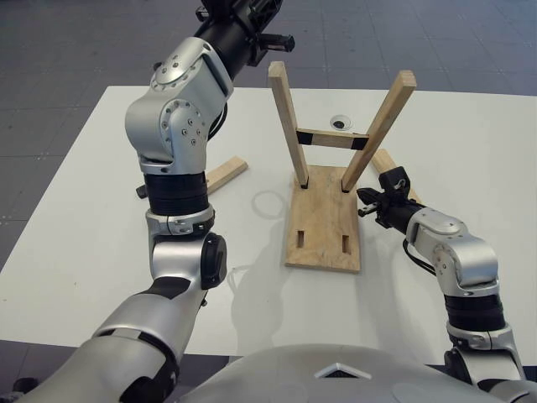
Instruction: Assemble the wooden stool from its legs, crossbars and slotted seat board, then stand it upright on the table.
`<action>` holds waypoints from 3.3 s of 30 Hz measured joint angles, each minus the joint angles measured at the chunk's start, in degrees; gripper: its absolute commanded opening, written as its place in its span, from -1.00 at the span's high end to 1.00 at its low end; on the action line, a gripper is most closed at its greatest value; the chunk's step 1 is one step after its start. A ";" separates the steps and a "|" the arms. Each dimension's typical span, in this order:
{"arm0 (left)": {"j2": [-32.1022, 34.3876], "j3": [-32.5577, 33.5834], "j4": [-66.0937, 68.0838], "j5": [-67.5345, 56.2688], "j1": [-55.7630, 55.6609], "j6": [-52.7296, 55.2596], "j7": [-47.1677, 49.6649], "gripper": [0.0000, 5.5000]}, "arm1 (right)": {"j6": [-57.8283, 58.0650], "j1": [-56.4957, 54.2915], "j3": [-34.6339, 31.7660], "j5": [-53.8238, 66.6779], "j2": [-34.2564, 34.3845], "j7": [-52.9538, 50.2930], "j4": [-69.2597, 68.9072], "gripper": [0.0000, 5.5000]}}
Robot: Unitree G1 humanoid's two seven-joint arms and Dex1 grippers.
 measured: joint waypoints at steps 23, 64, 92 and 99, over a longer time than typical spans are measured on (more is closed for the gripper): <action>-1.42 1.13 18.31 1.91 -14.08 -28.44 -4.79 0.95 | -0.05 1.44 1.74 -0.05 0.96 0.05 -0.16 0.96; 26.11 -0.56 3.46 7.66 37.60 -21.65 -26.25 0.84 | 7.83 12.41 -14.58 9.14 -6.28 2.78 -18.19 0.84; 38.86 -7.13 63.98 29.04 19.64 -59.58 -24.98 0.37 | 6.11 11.12 -9.67 9.30 -2.96 -1.51 -17.49 0.38; 38.56 -14.43 65.67 36.92 18.33 -58.89 -18.85 0.37 | 6.11 11.18 -9.57 9.33 -2.94 -1.65 -17.62 0.38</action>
